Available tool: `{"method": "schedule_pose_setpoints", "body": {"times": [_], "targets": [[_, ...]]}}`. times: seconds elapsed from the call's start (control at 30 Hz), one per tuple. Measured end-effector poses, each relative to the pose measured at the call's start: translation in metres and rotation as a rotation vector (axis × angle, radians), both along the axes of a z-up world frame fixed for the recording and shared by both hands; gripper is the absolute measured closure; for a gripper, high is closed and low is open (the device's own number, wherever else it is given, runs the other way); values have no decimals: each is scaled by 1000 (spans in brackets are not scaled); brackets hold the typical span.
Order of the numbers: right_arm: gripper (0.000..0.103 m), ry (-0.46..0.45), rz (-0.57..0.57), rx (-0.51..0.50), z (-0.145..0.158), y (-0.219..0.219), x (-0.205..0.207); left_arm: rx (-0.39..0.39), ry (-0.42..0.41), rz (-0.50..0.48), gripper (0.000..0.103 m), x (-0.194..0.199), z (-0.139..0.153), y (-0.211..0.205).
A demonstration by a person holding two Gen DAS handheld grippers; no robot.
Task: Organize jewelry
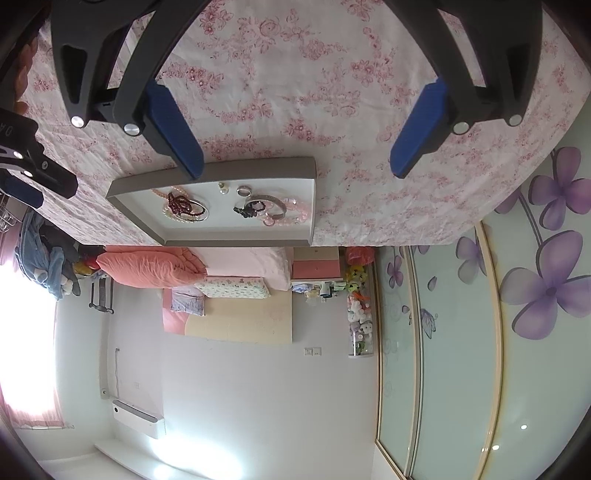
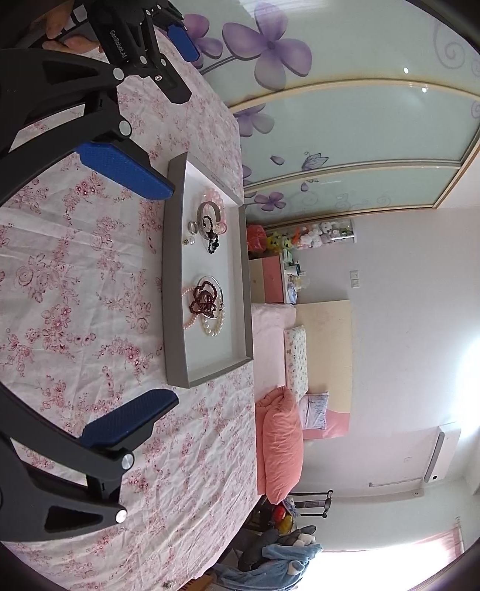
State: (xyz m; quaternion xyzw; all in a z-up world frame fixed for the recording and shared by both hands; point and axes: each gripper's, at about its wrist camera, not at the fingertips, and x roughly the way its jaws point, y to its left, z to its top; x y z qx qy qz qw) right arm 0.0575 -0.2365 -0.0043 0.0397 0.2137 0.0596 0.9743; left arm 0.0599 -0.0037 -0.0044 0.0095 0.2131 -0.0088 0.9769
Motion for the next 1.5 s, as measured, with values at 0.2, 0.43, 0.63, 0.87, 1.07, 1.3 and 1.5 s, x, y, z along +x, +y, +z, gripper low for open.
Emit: {"method": "schedule_pose_setpoints", "body": {"times": [0.2, 0.43, 0.63, 0.87, 1.07, 1.3, 1.5], "targets": [[2, -6, 2, 4, 0, 1, -1, 0, -1, 0, 4, -1, -1, 1], [2, -6, -4, 10, 0, -2, -1, 6, -3, -5, 4, -3, -2, 0], [2, -3, -3, 14, 0, -2, -1, 4, -3, -3, 4, -3, -2, 0], [2, 1, -7, 18, -1, -3, 1, 4, -5, -4, 4, -3, -2, -1], [2, 6, -9, 22, -2, -4, 2, 5, -3, -9, 4, -4, -2, -4], [2, 8, -8, 25, -2, -4, 2, 4, -1, -10, 4, -4, -3, -5], [2, 9, -8, 26, -3, -4, 2, 1, 7, -8, 4, -2, -4, -5]]}}
